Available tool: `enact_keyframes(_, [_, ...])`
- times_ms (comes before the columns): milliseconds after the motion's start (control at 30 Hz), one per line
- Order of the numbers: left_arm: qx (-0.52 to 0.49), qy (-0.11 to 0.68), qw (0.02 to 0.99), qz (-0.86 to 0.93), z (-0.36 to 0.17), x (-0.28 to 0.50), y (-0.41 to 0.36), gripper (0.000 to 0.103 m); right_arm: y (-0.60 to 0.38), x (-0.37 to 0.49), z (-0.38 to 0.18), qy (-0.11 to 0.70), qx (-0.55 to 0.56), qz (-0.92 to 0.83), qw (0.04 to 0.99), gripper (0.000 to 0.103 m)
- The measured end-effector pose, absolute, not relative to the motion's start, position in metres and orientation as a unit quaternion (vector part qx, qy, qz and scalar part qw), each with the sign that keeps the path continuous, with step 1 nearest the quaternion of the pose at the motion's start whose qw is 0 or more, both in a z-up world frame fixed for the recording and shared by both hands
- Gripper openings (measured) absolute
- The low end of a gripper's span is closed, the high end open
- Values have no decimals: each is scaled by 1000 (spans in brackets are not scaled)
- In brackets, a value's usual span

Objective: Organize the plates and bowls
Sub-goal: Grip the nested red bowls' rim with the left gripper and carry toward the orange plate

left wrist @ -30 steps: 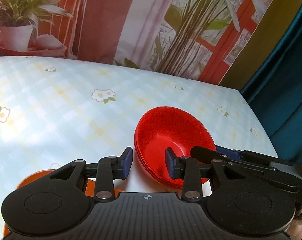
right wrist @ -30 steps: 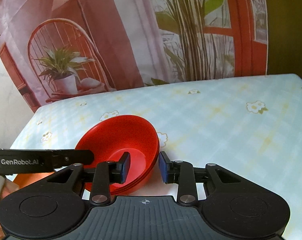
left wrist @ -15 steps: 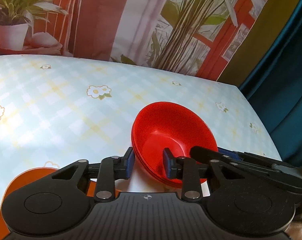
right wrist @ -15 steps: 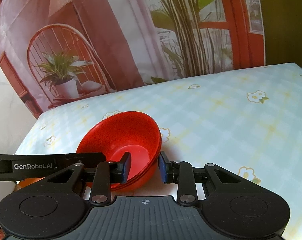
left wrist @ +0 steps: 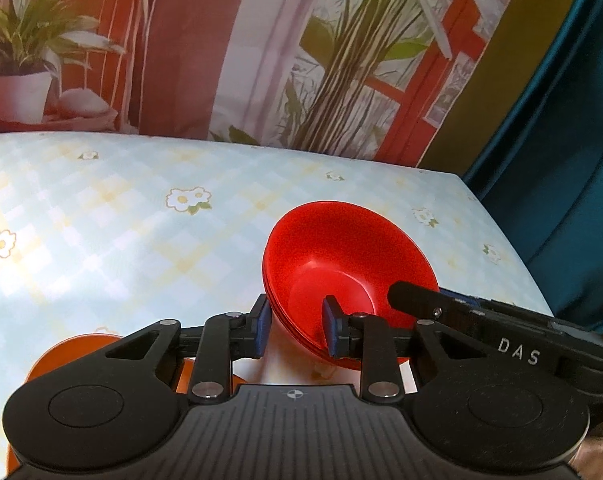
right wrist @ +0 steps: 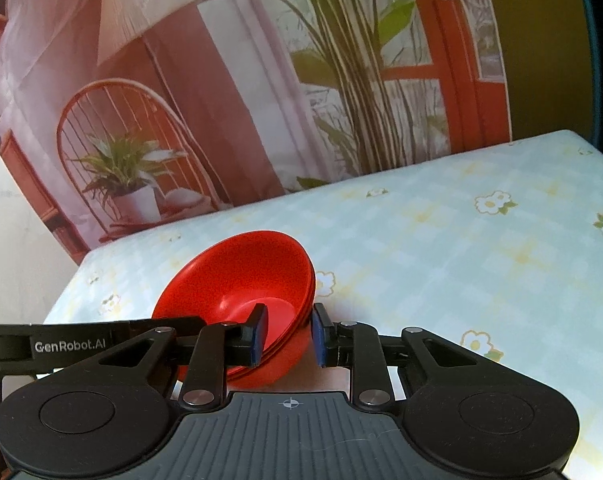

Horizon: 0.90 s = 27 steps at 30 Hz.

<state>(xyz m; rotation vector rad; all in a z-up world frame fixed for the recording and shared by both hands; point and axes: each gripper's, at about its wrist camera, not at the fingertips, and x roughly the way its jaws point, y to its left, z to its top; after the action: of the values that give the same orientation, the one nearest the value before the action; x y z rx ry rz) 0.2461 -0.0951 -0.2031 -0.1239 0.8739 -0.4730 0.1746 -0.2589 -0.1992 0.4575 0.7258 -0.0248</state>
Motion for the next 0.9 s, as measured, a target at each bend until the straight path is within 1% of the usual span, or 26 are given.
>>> enact_keyframes(433, [-47, 392, 889, -232, -180, 219, -87, 29, -250, 153, -174, 322, 220, -13, 921, 23])
enact_keyframes(900, [-74, 368, 898, -230, -164, 192, -68, 29, -232, 134, -154, 311, 209, -4, 927, 23])
